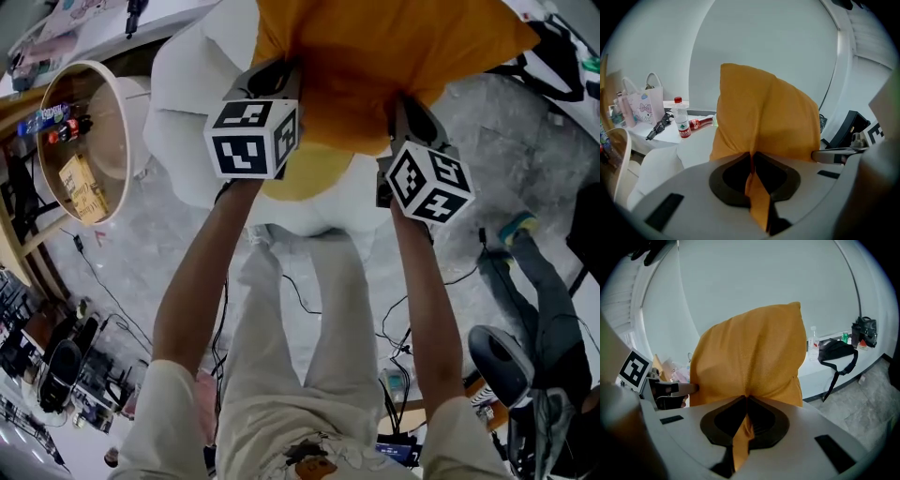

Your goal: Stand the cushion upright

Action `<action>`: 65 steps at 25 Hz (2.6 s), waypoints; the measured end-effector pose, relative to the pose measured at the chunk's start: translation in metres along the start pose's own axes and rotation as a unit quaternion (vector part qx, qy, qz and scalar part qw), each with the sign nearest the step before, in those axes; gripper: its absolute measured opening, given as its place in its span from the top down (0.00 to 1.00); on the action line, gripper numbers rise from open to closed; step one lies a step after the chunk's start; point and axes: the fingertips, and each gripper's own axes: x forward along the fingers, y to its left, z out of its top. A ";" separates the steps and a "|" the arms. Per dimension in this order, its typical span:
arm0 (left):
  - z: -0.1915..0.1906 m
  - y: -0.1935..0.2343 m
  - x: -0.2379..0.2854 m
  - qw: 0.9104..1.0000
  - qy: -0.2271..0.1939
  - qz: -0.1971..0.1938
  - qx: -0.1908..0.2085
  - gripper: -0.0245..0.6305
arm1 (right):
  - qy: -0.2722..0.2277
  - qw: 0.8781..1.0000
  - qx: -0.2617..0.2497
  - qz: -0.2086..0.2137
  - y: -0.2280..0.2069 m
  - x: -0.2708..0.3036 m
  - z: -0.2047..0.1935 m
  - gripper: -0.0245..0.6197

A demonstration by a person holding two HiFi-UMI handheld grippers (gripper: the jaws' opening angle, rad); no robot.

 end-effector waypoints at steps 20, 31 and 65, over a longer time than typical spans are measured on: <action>-0.099 0.004 -0.004 0.995 0.087 -0.031 0.030 0.89 | 0.086 0.993 0.053 -0.060 -0.006 -0.012 -0.123 0.91; -0.114 0.013 -0.009 0.995 0.077 -0.022 0.063 0.85 | 0.094 0.993 0.024 -0.062 -0.002 -0.014 -0.142 0.89; -0.107 -0.039 -0.198 0.996 0.078 -0.008 0.035 0.96 | 0.094 0.993 -0.066 -0.012 0.101 -0.163 -0.105 0.91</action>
